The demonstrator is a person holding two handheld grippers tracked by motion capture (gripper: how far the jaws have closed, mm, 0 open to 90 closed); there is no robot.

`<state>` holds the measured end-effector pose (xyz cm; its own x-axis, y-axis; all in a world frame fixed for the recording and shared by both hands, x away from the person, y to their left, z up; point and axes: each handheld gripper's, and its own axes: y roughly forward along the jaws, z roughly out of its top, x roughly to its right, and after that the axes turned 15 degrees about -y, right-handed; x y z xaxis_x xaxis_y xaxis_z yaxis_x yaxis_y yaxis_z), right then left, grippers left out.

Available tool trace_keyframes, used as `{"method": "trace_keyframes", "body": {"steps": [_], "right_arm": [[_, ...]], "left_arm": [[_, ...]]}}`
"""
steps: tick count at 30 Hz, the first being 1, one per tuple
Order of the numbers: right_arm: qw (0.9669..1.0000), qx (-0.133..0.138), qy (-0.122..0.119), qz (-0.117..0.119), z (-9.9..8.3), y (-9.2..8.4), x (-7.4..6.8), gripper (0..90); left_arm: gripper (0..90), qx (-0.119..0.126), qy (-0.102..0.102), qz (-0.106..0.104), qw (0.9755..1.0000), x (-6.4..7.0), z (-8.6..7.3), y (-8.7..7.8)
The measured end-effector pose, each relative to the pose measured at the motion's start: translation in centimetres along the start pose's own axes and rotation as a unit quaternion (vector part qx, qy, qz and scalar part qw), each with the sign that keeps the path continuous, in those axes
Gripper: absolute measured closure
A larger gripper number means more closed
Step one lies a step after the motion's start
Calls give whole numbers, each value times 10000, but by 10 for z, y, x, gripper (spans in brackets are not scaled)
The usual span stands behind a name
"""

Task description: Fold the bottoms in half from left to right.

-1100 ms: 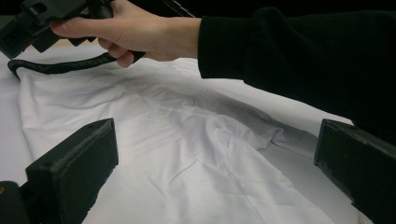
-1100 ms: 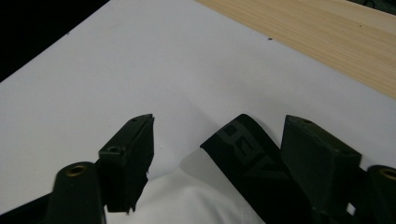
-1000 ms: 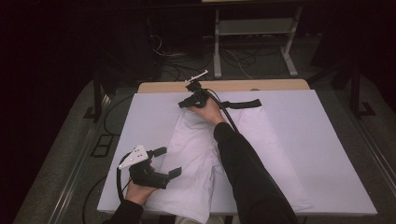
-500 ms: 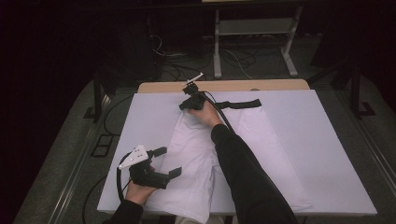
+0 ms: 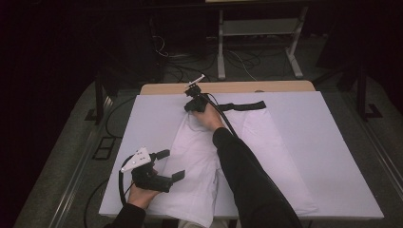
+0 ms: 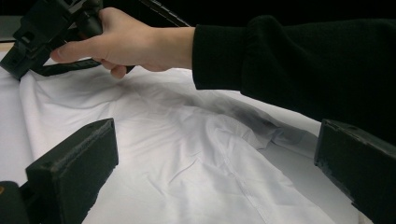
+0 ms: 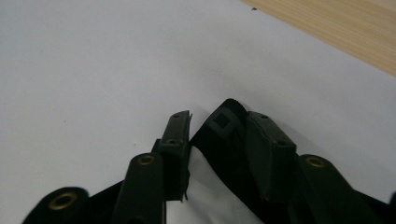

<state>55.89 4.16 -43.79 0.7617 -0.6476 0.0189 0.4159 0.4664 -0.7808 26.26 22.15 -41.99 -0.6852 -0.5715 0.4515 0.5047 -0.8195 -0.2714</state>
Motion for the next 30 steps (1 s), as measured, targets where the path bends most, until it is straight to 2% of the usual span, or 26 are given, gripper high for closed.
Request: {"method": "trace_keyframes", "body": {"steps": [2, 5, 8, 13, 20, 30], "right_arm": [[10000, -7, 43, 45, 0, -1, 0, 663], [10000, -15, 71, 62, 0, -1, 0, 688], [9996, -22, 234, 144, -1, -3, 2, 773], [9994, -22, 271, 198, -1, -4, 5, 838], [9988, 81, 333, 341, -4, -6, 7, 846], [9983, 184, 205, 509, -9, -14, 5, 846]], "left_arm": [[0, -10, 4, 4, 10000, 0, 0, 0], [0, -15, 6, 2, 10000, 0, 0, 0], [0, -21, 11, -1, 10000, 0, 0, 0], [0, -22, 7, 4, 10000, 0, 0, 0], [0, 4, -4, 18, 10000, -1, 0, -1], [0, 46, -69, 106, 9999, -1, 1, -5]]}}
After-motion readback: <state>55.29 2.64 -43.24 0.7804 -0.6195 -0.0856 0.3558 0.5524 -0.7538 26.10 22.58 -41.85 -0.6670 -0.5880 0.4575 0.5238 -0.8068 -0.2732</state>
